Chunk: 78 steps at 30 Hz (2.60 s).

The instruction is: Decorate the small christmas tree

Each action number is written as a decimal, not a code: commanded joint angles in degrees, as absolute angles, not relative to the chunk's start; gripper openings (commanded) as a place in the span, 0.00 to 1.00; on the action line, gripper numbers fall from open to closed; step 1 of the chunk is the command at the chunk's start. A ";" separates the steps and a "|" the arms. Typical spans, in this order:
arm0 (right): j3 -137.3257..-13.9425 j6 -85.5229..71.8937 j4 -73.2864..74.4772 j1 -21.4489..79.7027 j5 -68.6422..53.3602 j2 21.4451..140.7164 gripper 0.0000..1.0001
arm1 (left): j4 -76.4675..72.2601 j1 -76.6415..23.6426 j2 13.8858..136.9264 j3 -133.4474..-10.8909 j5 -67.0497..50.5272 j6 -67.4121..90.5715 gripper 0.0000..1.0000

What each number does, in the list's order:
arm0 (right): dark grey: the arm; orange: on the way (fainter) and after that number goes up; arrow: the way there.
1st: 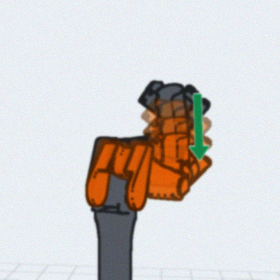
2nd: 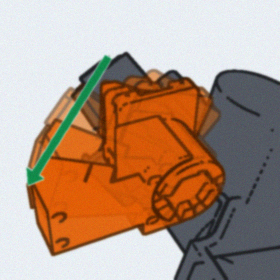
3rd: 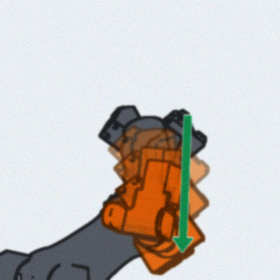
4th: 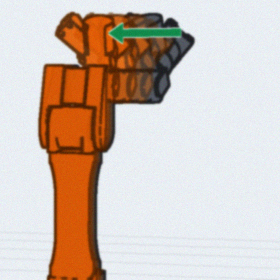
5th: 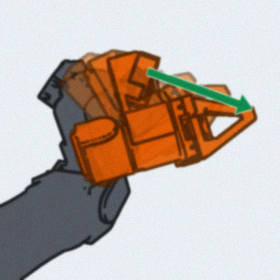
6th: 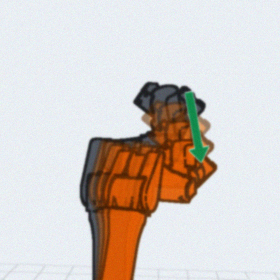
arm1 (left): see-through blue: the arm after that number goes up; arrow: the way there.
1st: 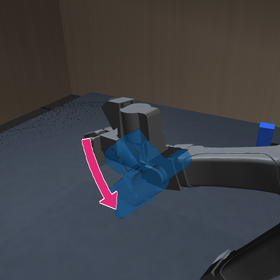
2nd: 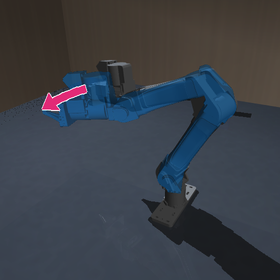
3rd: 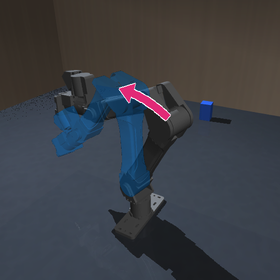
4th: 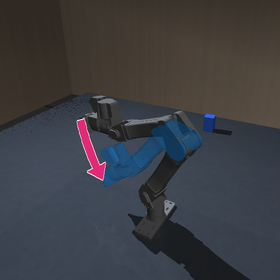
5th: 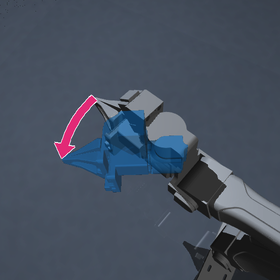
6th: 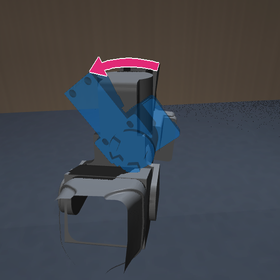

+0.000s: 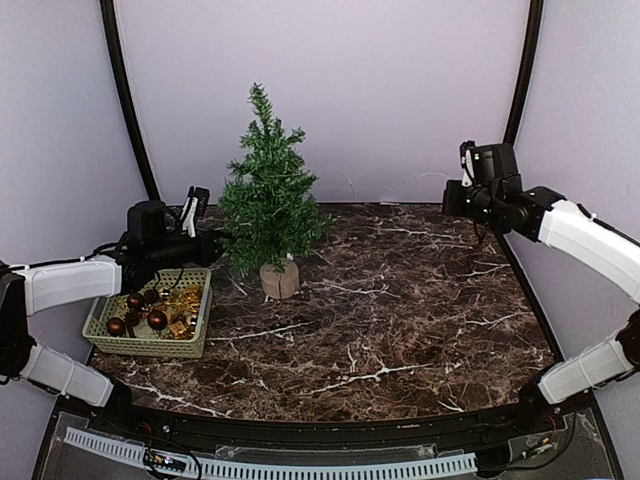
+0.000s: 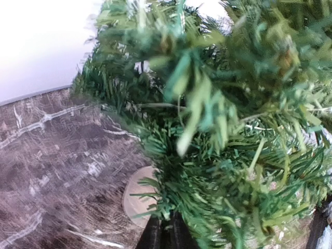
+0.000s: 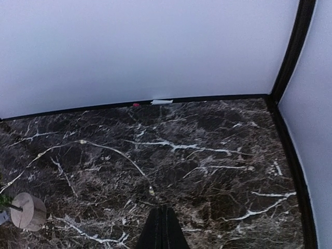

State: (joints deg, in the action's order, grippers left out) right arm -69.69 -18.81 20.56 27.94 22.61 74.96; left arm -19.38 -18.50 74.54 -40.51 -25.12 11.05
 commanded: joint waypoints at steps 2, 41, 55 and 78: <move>-61.68 -25.20 10.35 27.71 5.41 78.58 0.00 | -21.41 -18.11 71.98 -41.64 -22.74 11.24 0.33; -42.37 -17.28 -22.54 54.44 -3.19 66.47 0.89 | -9.98 -26.41 52.36 -30.02 -25.02 30.40 0.80; -55.80 -13.19 -19.60 52.30 -10.52 91.92 0.87 | -11.15 -27.16 52.34 -29.97 -22.83 32.95 0.74; -63.08 -11.88 -24.86 48.61 -7.68 107.45 0.11 | -15.99 -29.23 58.36 -30.44 -24.96 35.09 0.77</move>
